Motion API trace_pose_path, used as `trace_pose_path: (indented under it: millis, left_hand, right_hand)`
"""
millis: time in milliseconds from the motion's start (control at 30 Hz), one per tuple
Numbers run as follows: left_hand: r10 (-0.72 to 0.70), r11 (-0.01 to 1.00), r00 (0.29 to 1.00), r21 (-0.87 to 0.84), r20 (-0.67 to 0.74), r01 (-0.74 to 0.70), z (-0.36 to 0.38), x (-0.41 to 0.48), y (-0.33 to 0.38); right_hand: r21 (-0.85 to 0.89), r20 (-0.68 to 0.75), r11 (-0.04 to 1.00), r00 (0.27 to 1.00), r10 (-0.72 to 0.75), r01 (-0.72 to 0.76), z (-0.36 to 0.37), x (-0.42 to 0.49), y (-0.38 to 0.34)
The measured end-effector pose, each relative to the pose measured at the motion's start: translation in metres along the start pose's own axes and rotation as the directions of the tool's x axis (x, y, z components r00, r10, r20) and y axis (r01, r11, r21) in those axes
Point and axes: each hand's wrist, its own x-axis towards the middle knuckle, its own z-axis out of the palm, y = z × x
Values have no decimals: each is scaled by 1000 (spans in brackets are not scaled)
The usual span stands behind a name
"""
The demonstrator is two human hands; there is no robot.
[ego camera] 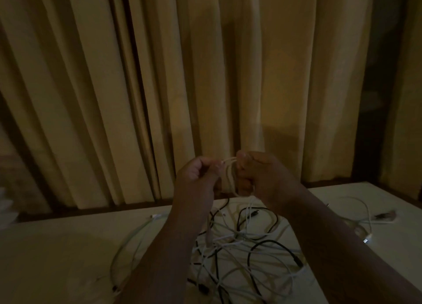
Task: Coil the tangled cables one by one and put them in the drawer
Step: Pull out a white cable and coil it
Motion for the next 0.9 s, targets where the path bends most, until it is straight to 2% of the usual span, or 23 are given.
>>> trace_pose_path:
  millis: [67, 133, 300, 433, 467, 533, 600, 633, 733, 833, 900]
  left_hand:
    - [-17, 1000, 1000, 1, -7, 17, -2, 1, 1]
    - [-75, 994, 997, -77, 32, 77, -2, 1, 4]
    - [-171, 967, 982, -178, 81, 183, 3, -3, 11]
    - [-217, 938, 971, -255, 97, 235, 4, -4, 12]
    - [-221, 930, 970, -276, 102, 241, 3, -4, 12]
    - [-233, 910, 965, -322, 121, 260, 2, -3, 13]
    - [-258, 884, 955, -363, 148, 295, 2, -4, 14]
    - [-269, 875, 950, -373, 156, 309, 2, -4, 14]
    - [-267, 915, 955, -276, 126, 293, 2, -3, 10]
    - [-139, 990, 989, 1, 44, 139, 0, 0, 2]
    - [-91, 994, 995, 61, 27, 89, 0, -1, 1]
  right_hand:
    - [122, 113, 988, 990, 83, -96, 4, -3, -2]
    - [183, 161, 975, 982, 98, -127, 8, -4, -1]
    - [188, 38, 980, 997, 62, -68, 6, 0, 1]
    - [206, 16, 977, 999, 49, -52, 8, 0, 2]
    - [151, -10, 988, 1000, 27, -26, 9, 1, 3]
    - [-114, -90, 990, 992, -92, 81, 10, 1, 5]
    - [-396, -132, 902, 962, -239, 170, 10, 1, 7]
    - [-458, -136, 869, 951, -279, 189, 9, 1, 8]
    - [-406, -109, 888, 954, -281, 215, 9, 0, 6]
    - [-341, -60, 912, 963, -264, 229, 10, 0, 5]
    - [-321, -36, 917, 964, -263, 238, 12, -1, 6]
